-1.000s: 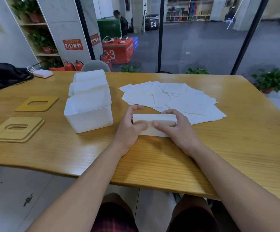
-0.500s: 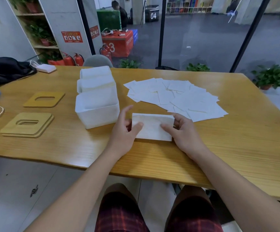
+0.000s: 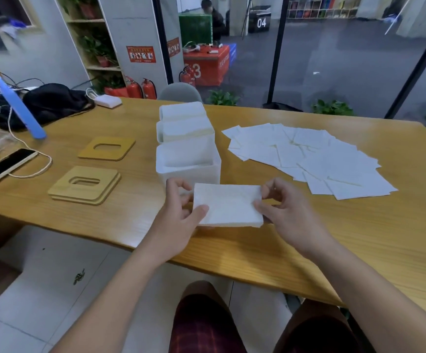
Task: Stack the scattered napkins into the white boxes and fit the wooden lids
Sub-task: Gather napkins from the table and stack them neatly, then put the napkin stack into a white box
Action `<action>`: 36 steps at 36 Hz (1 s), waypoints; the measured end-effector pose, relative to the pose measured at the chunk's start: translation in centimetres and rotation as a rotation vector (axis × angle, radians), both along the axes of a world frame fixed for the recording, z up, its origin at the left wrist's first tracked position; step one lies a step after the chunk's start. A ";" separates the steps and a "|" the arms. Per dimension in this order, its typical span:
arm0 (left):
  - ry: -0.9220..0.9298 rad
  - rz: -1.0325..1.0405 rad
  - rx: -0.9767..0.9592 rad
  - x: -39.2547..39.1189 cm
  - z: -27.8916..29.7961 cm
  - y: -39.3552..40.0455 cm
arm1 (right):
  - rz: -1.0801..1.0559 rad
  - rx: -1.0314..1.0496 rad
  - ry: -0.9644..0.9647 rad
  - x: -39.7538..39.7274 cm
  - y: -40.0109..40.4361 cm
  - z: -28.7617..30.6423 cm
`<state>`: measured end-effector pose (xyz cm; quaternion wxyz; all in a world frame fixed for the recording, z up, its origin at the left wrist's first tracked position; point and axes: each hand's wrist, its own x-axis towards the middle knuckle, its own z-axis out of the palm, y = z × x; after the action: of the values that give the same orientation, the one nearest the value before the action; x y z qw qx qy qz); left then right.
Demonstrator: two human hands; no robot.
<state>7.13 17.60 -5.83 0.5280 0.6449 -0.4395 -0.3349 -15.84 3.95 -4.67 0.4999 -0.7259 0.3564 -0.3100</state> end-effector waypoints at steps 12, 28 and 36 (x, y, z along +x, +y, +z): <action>-0.140 -0.012 -0.076 4.8 2.7 1.6 | 0.151 -0.140 0.072 3.5 0.7 3.5; -0.752 0.133 0.094 10.8 7.1 -4.5 | 0.144 -0.356 0.190 12.7 -7.6 6.8; -0.976 0.155 0.189 12.6 6.2 -6.9 | 0.211 -0.412 0.368 14.7 -9.3 6.2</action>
<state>19.69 10.69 0.34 0.2236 0.8021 -0.5537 0.0074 -1.11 -5.31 1.52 0.2983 -0.8892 0.2933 -0.1853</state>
